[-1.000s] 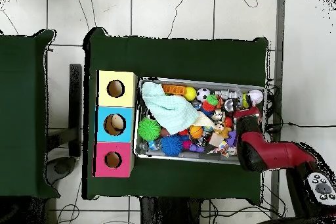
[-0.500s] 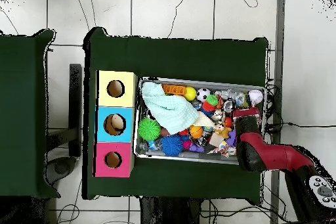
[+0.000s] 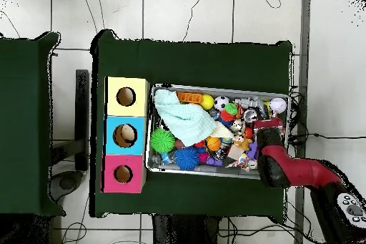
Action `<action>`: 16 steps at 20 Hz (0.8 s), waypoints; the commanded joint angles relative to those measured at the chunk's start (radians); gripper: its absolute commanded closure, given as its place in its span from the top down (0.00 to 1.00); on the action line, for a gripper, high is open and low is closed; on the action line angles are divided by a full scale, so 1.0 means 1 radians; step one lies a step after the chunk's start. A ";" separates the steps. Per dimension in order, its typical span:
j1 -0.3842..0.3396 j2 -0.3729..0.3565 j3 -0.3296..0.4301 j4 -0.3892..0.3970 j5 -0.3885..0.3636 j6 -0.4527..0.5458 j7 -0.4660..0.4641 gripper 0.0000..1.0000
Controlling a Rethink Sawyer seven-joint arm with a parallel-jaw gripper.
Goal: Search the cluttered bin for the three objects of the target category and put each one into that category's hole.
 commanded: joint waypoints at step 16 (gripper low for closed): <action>-0.087 -0.020 0.173 0.055 -0.165 0.226 0.247 0.00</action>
